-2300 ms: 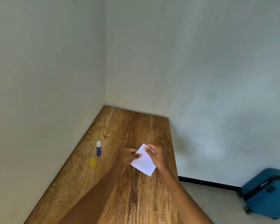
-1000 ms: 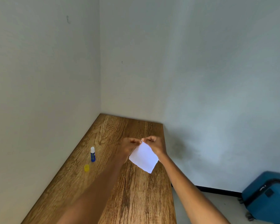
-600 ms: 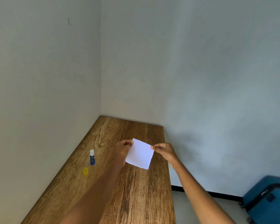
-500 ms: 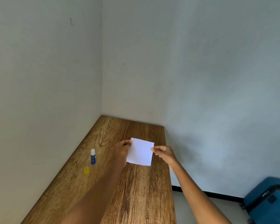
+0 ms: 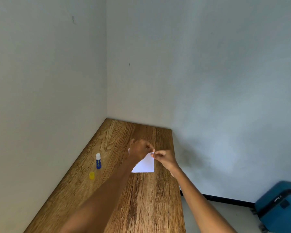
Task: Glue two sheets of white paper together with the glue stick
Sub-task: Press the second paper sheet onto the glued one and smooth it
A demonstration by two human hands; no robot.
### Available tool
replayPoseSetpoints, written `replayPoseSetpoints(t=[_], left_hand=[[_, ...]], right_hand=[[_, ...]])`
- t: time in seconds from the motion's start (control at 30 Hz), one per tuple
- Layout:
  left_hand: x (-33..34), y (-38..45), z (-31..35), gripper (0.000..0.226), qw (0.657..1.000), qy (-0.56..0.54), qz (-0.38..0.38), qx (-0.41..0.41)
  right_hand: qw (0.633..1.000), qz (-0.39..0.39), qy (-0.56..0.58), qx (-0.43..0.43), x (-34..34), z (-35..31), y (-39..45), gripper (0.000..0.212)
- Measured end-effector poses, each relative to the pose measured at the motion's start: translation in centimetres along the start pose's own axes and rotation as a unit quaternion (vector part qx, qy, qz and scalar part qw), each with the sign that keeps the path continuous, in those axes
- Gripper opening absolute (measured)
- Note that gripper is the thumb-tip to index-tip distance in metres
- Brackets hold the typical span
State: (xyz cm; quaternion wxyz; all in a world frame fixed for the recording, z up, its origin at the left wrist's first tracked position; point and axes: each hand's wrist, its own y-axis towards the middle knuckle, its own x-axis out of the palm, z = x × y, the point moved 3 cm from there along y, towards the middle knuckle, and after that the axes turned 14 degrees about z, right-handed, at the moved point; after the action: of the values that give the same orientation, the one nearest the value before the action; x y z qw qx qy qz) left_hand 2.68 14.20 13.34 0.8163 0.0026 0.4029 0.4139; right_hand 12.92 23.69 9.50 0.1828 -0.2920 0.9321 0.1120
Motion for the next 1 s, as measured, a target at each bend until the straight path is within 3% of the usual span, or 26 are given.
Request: replayPoseSetpoints(t=[0.13, 0.33, 0.43, 0.53, 0.63, 0.73, 0.83, 1.0], left_hand=[[-0.9, 0.3, -0.4, 0.012, 0.995, -0.067, 0.058, -0.052], [-0.7, 0.1, -1.5, 0.012, 0.995, -0.061, 0.03, -0.068], [0.2, -0.4, -1.8, 0.013, 0.996, -0.061, 0.007, -0.072], [1.2, -0.6, -2.1, 0.01, 0.99, -0.106, 0.011, -0.097], [1.7, -1.0, -3.3, 0.041, 0.991, -0.054, 0.061, -0.102], [2.1, -2.3, -5.9, 0.063, 0.972, -0.079, 0.083, -0.206], [2.9, -4.2, -8.5, 0.032, 0.934, -0.209, 0.017, -0.288], [3.4, -4.8, -10.7, 0.022, 0.941, -0.158, 0.015, -0.297]], right_hand=[[0.999, -0.015, -0.033, 0.013, 0.3, 1.9, -0.9, 0.024], [0.997, -0.049, -0.046, 0.038, -0.1, 4.0, -2.3, 0.02], [0.999, -0.034, -0.018, 0.037, 0.1, 3.1, -2.2, 0.032], [0.999, -0.011, -0.035, 0.026, 0.9, 2.8, -1.9, 0.027], [0.998, 0.038, -0.011, 0.054, 1.3, 3.8, -1.8, 0.026], [0.989, 0.083, 0.042, 0.115, 1.4, 5.2, -1.7, 0.031], [0.974, 0.11, 0.083, 0.179, 1.8, 6.7, -1.5, 0.038], [0.969, 0.103, 0.06, 0.215, 3.9, 8.6, -0.7, 0.033]])
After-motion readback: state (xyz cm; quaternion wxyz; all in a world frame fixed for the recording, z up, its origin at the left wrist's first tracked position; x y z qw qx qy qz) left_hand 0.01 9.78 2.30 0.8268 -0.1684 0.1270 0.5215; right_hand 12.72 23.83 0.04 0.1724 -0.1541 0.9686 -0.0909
